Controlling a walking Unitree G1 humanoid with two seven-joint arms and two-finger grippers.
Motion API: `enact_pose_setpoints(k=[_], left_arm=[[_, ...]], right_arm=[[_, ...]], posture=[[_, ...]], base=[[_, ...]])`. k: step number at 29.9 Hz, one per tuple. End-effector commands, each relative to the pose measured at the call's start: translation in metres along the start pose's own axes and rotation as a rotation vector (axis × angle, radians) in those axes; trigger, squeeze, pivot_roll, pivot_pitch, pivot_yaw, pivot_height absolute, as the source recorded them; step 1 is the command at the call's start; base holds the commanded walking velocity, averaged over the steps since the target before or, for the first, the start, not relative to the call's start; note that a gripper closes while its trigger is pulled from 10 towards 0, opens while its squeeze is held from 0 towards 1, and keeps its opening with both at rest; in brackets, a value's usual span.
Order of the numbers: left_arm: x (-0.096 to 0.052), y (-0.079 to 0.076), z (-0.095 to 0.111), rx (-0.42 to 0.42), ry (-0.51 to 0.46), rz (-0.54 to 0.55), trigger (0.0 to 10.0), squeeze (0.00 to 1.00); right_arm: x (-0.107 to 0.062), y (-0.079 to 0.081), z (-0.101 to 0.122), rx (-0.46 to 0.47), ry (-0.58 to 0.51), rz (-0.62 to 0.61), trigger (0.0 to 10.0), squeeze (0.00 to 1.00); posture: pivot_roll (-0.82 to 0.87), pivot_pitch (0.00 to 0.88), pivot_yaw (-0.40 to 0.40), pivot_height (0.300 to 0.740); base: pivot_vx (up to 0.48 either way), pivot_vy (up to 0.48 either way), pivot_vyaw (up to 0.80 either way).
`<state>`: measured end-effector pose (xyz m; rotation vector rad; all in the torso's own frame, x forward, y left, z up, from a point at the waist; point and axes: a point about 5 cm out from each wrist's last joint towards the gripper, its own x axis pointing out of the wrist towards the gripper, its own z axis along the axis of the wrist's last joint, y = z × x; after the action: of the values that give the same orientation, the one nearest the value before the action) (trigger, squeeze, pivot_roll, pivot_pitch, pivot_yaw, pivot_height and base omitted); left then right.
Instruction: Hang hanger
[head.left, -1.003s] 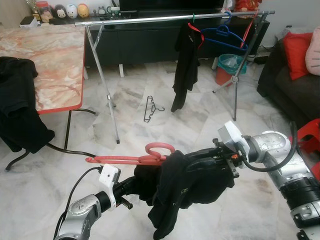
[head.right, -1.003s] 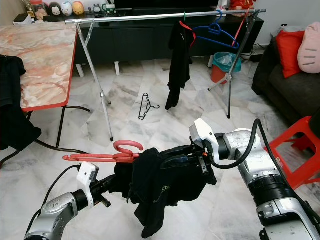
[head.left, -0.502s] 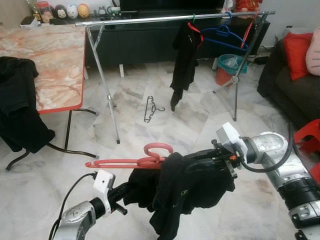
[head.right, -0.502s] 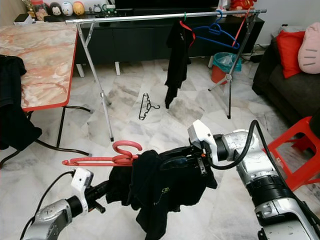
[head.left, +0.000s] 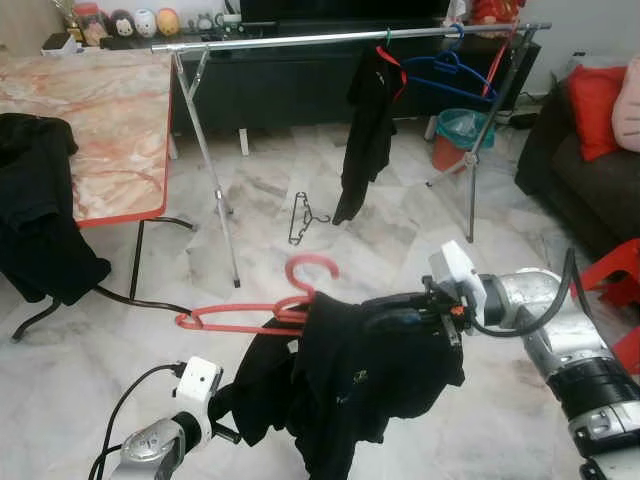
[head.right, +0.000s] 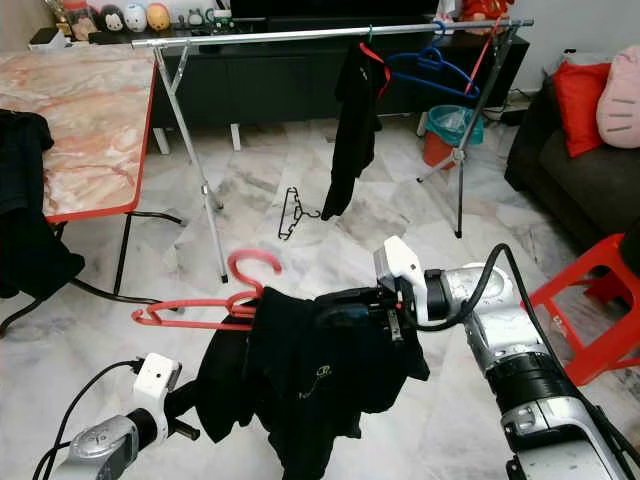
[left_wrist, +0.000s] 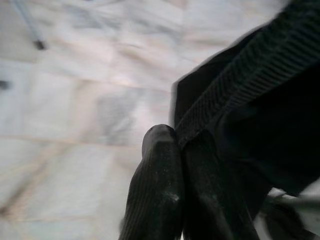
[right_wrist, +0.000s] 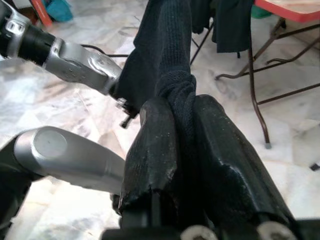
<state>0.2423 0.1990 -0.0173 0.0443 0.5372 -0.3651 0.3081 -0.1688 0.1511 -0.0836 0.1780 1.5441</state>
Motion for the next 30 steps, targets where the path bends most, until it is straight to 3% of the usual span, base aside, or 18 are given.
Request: enact_pose_setpoints(k=[1,9,11,18,21,26,30], left_arm=[[-0.011,0.022,-0.016,0.005,0.098,0.149,10.0,0.0],[-0.017,0.04,-0.019,0.002,0.147,0.277,10.0,0.0],[-0.018,0.044,-0.021,-0.011,0.162,0.317,10.0,0.0],[-0.018,0.045,-0.022,-0.001,0.177,0.318,10.0,0.0],[-0.017,0.045,-0.021,0.002,0.174,0.317,10.0,0.0],[-0.015,0.045,-0.018,0.015,0.168,0.306,10.0,0.0],[-0.014,0.045,-0.015,0.02,0.159,0.298,10.0,0.0]], right_arm=[[-0.01,-0.002,0.02,-0.069,-0.079,-0.012,10.0,0.0],[-0.016,0.011,0.022,-0.036,-0.073,0.088,10.0,0.0],[-0.018,0.019,0.017,-0.02,-0.023,0.121,10.0,0.0],[-0.02,0.024,0.013,-0.001,0.004,0.129,10.0,0.0],[-0.019,0.033,0.003,0.008,0.097,0.163,10.0,0.0],[-0.023,0.038,-0.027,0.005,0.352,0.197,10.0,0.0],[-0.021,0.037,-0.029,0.005,0.349,0.195,10.0,0.0]], posture=[[0.01,0.061,-0.06,0.74],[0.0,0.057,-0.057,0.74],[0.0,0.059,-0.061,0.74],[0.0,0.057,-0.055,0.74],[0.0,0.058,-0.055,0.74],[0.0,0.055,-0.05,0.74],[0.01,0.06,-0.052,0.74]], base=[[0.0,0.0,0.0],[0.0,0.0,0.0],[0.0,0.0,0.0],[0.0,0.0,0.0],[0.0,0.0,0.0],[0.0,0.0,0.0],[0.0,0.0,0.0]])
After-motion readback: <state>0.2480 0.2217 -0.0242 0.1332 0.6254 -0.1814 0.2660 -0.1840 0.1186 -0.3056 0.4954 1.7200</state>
